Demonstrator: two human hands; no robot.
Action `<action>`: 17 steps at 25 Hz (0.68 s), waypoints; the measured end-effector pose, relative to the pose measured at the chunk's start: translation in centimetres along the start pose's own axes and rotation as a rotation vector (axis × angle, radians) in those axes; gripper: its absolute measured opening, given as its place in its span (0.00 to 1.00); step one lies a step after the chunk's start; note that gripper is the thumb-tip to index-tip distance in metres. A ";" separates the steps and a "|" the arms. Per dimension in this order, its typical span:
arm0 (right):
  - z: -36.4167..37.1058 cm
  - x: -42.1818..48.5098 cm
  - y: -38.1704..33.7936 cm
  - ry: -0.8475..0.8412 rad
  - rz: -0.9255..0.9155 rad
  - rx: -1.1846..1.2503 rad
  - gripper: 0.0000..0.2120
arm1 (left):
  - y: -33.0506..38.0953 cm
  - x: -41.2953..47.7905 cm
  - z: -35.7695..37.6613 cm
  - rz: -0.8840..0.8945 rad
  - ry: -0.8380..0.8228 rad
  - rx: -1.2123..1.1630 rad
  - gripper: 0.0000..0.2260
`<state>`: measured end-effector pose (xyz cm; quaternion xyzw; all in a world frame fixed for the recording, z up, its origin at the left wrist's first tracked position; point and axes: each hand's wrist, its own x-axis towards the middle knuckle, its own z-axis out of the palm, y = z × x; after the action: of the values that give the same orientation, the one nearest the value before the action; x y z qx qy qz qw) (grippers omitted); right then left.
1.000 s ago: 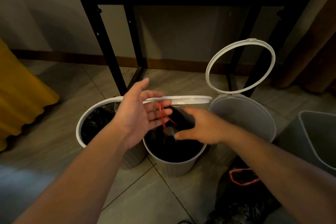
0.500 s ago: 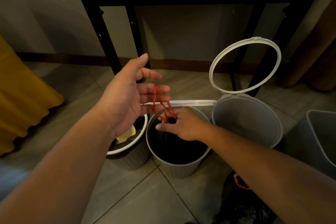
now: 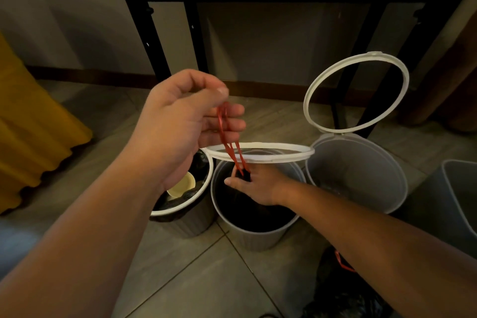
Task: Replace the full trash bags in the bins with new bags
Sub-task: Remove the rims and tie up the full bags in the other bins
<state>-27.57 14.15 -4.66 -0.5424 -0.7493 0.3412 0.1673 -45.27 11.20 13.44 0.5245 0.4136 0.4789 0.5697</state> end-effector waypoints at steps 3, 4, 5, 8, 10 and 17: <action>0.0 -0.6 0.2 0.021 -0.013 0.127 0.14 | -0.4 -0.5 0.1 -0.056 0.043 -0.003 0.05; 0.0 -0.8 -0.1 0.048 -0.012 0.176 0.13 | -0.4 -0.6 0.2 -0.073 0.052 -0.003 0.06; 0.2 -0.9 -0.2 0.067 -0.005 0.207 0.09 | -0.4 -0.6 0.1 -0.076 0.054 -0.006 0.06; 0.4 -1.2 -1.2 0.092 -0.027 0.198 0.17 | 0.1 -0.8 0.3 -0.040 0.039 -0.006 0.07; 0.4 -1.1 -1.5 0.098 -0.028 0.191 0.24 | 0.2 -0.9 0.5 -0.024 0.021 0.013 0.07; 0.0 -2.6 -0.9 0.106 -0.082 0.188 0.05 | -0.2 -1.2 0.1 -0.025 -0.015 0.115 0.06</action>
<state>-27.32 11.61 -3.76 -0.5104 -0.7257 0.3735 0.2708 -45.44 9.98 13.22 0.5545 0.4428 0.4434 0.5477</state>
